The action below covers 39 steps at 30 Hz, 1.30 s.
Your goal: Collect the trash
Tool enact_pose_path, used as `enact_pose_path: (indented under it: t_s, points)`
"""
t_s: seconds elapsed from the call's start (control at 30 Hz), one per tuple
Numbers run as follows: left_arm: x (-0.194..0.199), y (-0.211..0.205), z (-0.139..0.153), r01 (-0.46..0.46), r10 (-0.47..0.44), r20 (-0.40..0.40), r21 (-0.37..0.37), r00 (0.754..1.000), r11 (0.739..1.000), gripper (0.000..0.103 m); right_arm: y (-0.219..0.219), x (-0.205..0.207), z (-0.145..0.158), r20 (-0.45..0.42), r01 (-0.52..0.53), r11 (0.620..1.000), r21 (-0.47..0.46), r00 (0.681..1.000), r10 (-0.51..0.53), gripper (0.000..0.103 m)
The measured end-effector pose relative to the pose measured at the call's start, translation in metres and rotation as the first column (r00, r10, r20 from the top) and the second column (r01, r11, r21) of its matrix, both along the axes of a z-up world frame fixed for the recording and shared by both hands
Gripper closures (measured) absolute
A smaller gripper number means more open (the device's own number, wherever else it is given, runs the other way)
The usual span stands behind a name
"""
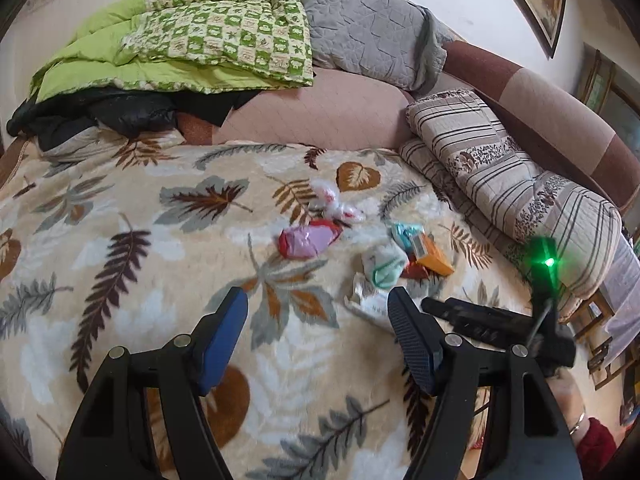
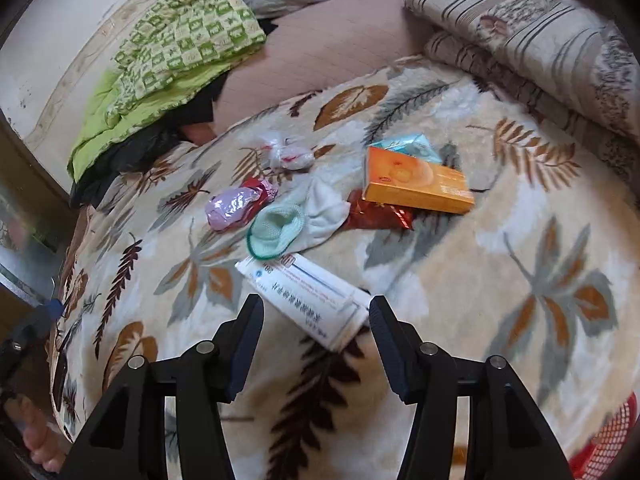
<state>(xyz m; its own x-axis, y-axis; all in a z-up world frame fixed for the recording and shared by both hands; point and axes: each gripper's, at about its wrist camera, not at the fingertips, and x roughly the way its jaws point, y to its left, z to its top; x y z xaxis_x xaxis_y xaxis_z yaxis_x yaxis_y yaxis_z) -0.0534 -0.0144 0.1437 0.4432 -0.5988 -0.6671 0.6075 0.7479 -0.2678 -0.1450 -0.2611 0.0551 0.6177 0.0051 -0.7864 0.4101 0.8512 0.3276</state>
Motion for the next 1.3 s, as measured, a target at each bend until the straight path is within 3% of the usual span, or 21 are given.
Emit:
enact_pose_path:
  t_s: [0.07, 0.13, 0.27, 0.47, 0.57, 0.67, 0.8, 0.87, 0.93, 0.97, 1.0, 1.17, 1.3]
  points:
    - [0.009, -0.012, -0.002, 0.024, -0.024, 0.001, 0.018, 1.000, 1.000, 0.031, 0.000, 0.011, -0.004, -0.017, -0.027, 0.999, -0.047, 1.000, 0.026, 0.043]
    - [0.022, -0.027, -0.007, 0.064, -0.064, 0.003, 0.047, 0.998, 0.997, 0.030, -0.002, 0.019, -0.011, -0.027, -0.049, 0.997, -0.057, 0.998, 0.048, 0.035]
    - [0.060, -0.059, -0.024, 0.109, -0.111, 0.007, 0.121, 0.994, 0.987, 0.030, -0.009, 0.035, -0.025, -0.043, -0.075, 0.994, -0.080, 0.996, 0.072, 0.034]
    - [0.109, -0.101, -0.048, 0.179, -0.178, -0.021, 0.144, 0.984, 0.973, 0.030, -0.012, 0.052, -0.051, -0.059, -0.146, 0.988, -0.047, 0.988, 0.143, 0.033]
    - [0.123, -0.120, -0.068, 0.216, -0.214, -0.031, 0.210, 0.976, 0.954, 0.030, 0.005, 0.056, -0.054, -0.086, -0.243, 0.968, -0.055, 0.967, 0.238, 0.026]
    - [0.125, -0.133, -0.088, 0.253, -0.257, -0.021, 0.278, 0.966, 0.927, 0.030, 0.027, 0.052, -0.049, -0.107, -0.359, 0.932, -0.060, 0.930, 0.351, 0.026]
    - [0.125, -0.149, -0.109, 0.282, -0.292, -0.019, 0.328, 0.956, 0.902, 0.030, 0.039, 0.057, -0.048, -0.173, -0.338, 0.917, -0.214, 0.937, 0.305, 0.027]
    - [0.124, -0.154, -0.117, 0.262, -0.282, 0.003, 0.354, 0.960, 0.898, 0.030, 0.037, 0.062, -0.054, -0.179, -0.332, 0.922, -0.197, 0.937, 0.300, 0.028]
    - [0.123, -0.153, -0.124, 0.236, -0.264, 0.027, 0.367, 0.964, 0.900, 0.052, 0.041, 0.064, -0.056, -0.189, -0.332, 0.920, -0.208, 0.937, 0.295, 0.039]
    - [0.124, -0.152, -0.128, 0.214, -0.243, 0.032, 0.369, 0.970, 0.904, 0.061, 0.043, 0.064, -0.055, -0.199, -0.341, 0.913, -0.223, 0.933, 0.300, 0.040]
    - [0.124, -0.147, -0.128, 0.187, -0.215, 0.043, 0.350, 0.976, 0.918, 0.065, 0.044, 0.063, -0.054, -0.205, -0.340, 0.912, -0.231, 0.933, 0.296, 0.041]
    - [0.110, -0.119, -0.115, 0.112, -0.113, -0.011, 0.242, 0.994, 0.964, 0.069, 0.046, 0.049, -0.047, -0.202, -0.305, 0.925, -0.227, 0.944, 0.262, 0.042]
    - [0.076, -0.094, -0.093, 0.064, -0.063, -0.010, 0.185, 0.998, 0.981, 0.069, 0.049, 0.030, -0.028, -0.164, -0.280, 0.932, -0.232, 0.955, 0.246, 0.042]
